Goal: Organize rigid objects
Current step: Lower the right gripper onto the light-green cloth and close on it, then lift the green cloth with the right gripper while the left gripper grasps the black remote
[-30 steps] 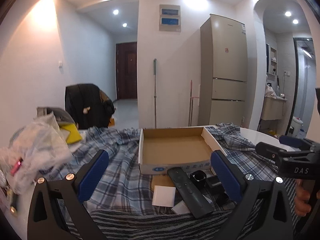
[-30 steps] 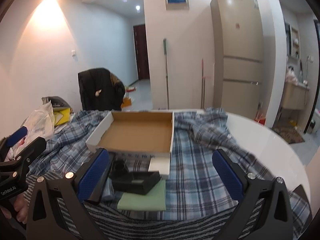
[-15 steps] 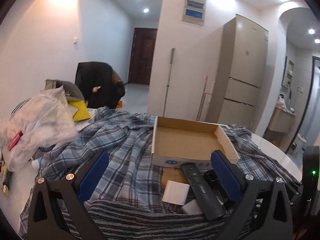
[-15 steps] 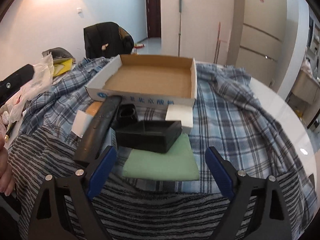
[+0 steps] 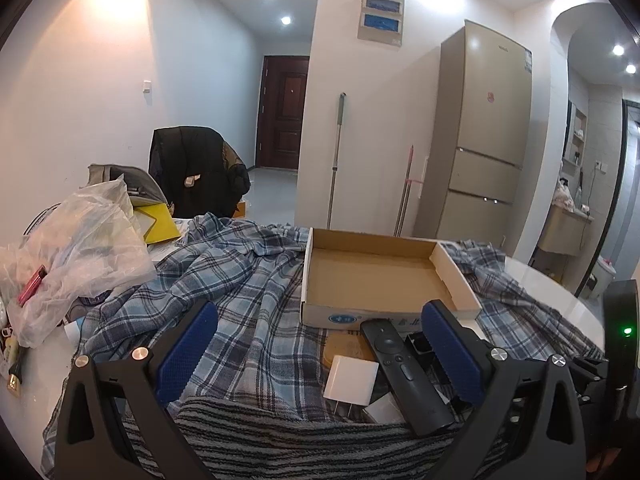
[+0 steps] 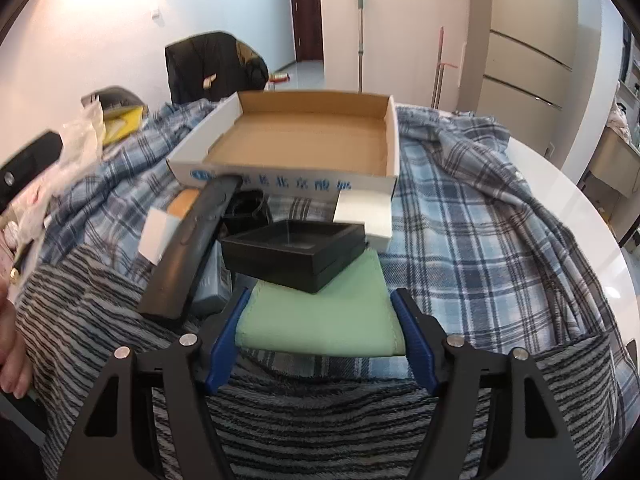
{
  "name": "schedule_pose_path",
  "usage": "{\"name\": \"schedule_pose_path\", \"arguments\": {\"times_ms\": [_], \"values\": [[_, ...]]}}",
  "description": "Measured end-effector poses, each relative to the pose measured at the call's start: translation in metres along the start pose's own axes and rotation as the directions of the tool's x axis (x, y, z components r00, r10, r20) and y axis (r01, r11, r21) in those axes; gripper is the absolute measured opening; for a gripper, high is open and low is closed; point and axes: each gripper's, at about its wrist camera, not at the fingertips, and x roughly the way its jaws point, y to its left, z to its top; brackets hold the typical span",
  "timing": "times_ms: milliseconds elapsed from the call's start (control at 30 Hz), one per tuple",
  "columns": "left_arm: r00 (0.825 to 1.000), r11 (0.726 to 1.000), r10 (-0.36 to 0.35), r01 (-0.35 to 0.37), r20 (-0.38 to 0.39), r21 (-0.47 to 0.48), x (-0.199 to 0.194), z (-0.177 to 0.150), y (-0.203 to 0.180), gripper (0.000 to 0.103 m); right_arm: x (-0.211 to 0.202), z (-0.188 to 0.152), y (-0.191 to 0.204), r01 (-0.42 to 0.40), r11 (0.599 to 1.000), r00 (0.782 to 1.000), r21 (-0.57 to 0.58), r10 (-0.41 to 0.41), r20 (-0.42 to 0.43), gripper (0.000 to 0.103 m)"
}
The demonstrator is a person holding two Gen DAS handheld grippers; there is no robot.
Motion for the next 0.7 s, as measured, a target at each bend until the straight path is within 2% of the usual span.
{"name": "schedule_pose_path", "arguments": {"times_ms": [167, 333, 433, 533, 700], "values": [[1.0, 1.0, 0.009, -0.009, -0.004, -0.02, 0.0, 0.004, 0.004, 0.103, -0.022, 0.005, -0.003, -0.002, 1.0, 0.995, 0.004, 0.002, 0.097, 0.069], [0.999, 0.999, 0.037, -0.037, -0.029, 0.006, 0.001, 0.007, 0.002, 0.103, -0.041, 0.01, -0.005, 0.055, 0.998, 0.981, -0.002, -0.054, 0.184, 0.069], [0.997, 0.999, 0.028, -0.025, -0.075, 0.03, -0.001, 0.009, -0.002, 0.103, -0.056, 0.014, -0.011, 0.016, 1.0, 0.977, 0.015, -0.019, 0.211, 0.069], [0.99, 0.999, -0.021, 0.026, -0.138, 0.037, 0.001, 0.01, -0.01, 0.103, -0.073, 0.013, -0.014, 0.048, 0.999, 0.962, 0.021, -0.052, 0.267, 0.069], [0.981, 1.0, -0.016, 0.02, -0.193, 0.023, 0.004, 0.006, -0.022, 0.103, -0.084, 0.009, -0.021, 0.069, 0.997, 0.945, 0.04, -0.078, 0.318, 0.069]]}}
